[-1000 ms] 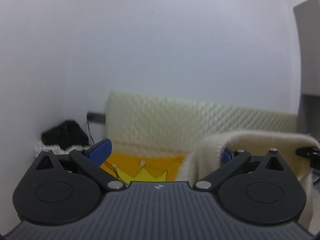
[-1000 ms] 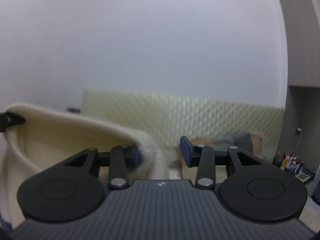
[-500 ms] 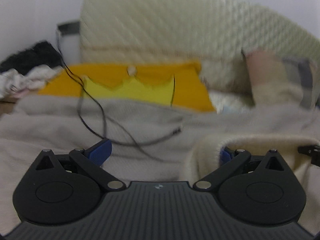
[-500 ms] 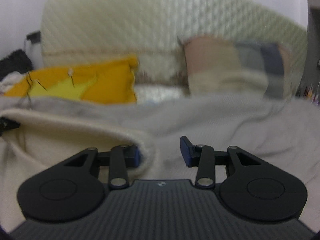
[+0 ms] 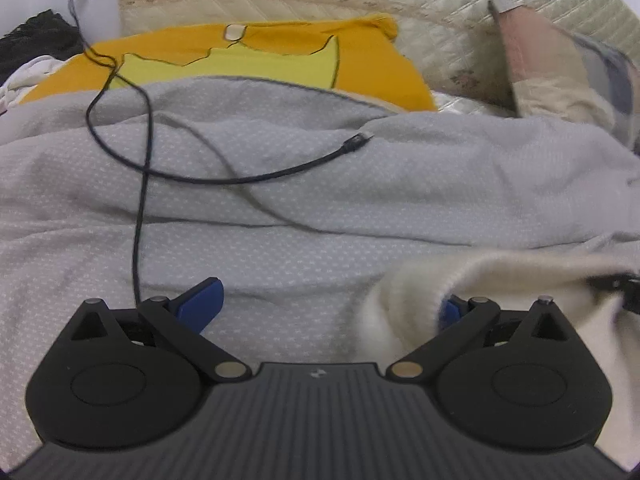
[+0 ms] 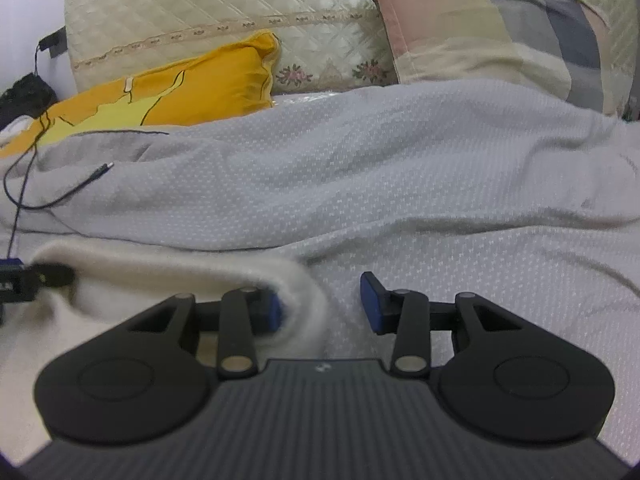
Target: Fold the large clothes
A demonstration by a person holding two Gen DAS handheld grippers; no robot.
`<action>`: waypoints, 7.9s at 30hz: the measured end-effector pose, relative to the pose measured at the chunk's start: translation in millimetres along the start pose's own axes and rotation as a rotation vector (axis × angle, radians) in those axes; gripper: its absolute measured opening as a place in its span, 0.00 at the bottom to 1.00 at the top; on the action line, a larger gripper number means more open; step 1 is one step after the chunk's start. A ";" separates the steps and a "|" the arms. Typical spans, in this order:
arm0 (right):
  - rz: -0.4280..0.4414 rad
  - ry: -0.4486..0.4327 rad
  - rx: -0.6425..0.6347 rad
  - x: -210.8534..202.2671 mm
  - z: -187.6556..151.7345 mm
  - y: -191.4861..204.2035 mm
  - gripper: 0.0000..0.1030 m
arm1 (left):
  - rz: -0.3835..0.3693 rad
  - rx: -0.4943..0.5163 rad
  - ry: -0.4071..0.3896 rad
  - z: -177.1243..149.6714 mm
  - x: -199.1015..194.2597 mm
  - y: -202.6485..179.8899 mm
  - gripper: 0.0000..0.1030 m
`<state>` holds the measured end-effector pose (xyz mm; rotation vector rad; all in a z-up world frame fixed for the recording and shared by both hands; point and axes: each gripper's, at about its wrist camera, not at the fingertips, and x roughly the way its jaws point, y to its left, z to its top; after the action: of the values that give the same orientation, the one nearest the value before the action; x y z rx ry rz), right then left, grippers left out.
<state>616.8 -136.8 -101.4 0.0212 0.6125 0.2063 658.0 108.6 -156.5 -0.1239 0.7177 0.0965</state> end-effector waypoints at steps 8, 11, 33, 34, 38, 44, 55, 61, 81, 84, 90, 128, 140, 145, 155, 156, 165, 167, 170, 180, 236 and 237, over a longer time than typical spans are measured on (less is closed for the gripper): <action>0.056 -0.020 0.041 -60.7 2.8 3.5 0.41 | -0.120 0.014 -0.024 5.4 -74.6 -9.4 1.00; 0.072 -0.042 0.049 -99.0 -0.2 5.7 0.41 | -0.132 0.007 -0.051 1.6 -115.2 -12.8 1.00; 0.181 -0.240 0.024 -443.8 -135.5 35.7 0.41 | -0.131 -0.021 -0.195 -187.8 -466.1 -6.8 1.00; 0.179 -0.240 0.018 -451.5 -144.1 35.8 0.41 | -0.132 -0.019 -0.191 -199.9 -474.8 -8.1 1.00; 0.153 -0.241 -0.017 -473.7 -180.7 35.9 0.41 | -0.146 -0.014 -0.154 -243.5 -498.0 -14.4 1.00; 0.137 -0.195 0.039 -480.9 -221.3 29.5 0.41 | -0.157 0.014 -0.091 -292.2 -505.3 -22.8 1.00; 0.160 -0.127 0.101 -470.8 -246.8 26.3 0.41 | -0.155 0.129 -0.021 -326.8 -486.1 -32.1 0.98; 0.154 -0.079 0.088 -460.5 -250.4 27.9 0.46 | -0.153 0.195 0.032 -332.7 -476.4 -43.8 0.85; 0.186 -0.001 0.182 -444.2 -256.9 16.0 0.83 | -0.057 0.328 0.222 -350.3 -428.0 -66.5 0.65; 0.188 -0.001 0.183 -444.0 -257.6 15.6 0.83 | -0.044 0.329 0.208 -348.8 -429.5 -65.6 0.51; 0.170 0.024 0.221 -435.6 -258.8 9.8 0.83 | -0.075 0.201 0.175 -331.8 -447.2 -40.3 0.16; -0.063 -0.122 0.266 -345.7 -199.8 6.7 0.83 | 0.627 -0.068 -0.018 -41.8 -223.3 374.5 0.08; -0.033 -0.084 0.262 -320.5 -202.5 7.6 0.83 | 0.641 -0.046 -0.040 -63.3 -217.1 355.8 0.68; 0.014 -0.116 0.227 -342.5 -206.4 15.0 0.83 | 0.563 -0.130 -0.087 -73.7 -278.5 330.6 0.72; 0.166 -0.186 0.177 -406.7 -220.2 29.5 0.83 | 0.306 -0.061 -0.086 -121.4 -379.9 178.9 0.72; 0.173 -0.187 0.161 -412.1 -222.3 31.1 0.83 | 0.274 -0.053 -0.090 -126.9 -389.7 160.7 0.72; 0.251 -0.139 0.047 -446.7 -245.7 42.5 0.83 | 0.059 0.064 -0.159 -187.9 -474.3 4.6 0.72; 0.257 -0.098 0.011 -447.5 -252.8 46.5 0.83 | 0.025 0.079 -0.155 -206.3 -483.6 -19.6 0.72; 0.274 -0.020 -0.050 -441.9 -264.0 55.2 0.83 | -0.003 0.107 -0.144 -239.3 -489.0 -52.9 0.72; 0.183 0.146 -0.292 -407.8 -297.6 87.9 0.76 | -0.028 0.020 -0.080 -301.7 -458.1 -42.5 0.72; -0.403 0.025 0.386 -154.6 -82.9 -389.0 0.31 | 0.112 -0.206 0.023 -254.3 -322.8 45.4 0.72; -0.413 0.034 0.377 -157.0 -79.6 -387.1 0.39 | 0.109 -0.213 0.021 -254.5 -325.3 47.5 0.72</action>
<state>517.8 -550.3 -108.6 0.2536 0.6694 -0.3111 242.8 103.5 -135.3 -0.2900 0.7339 0.2763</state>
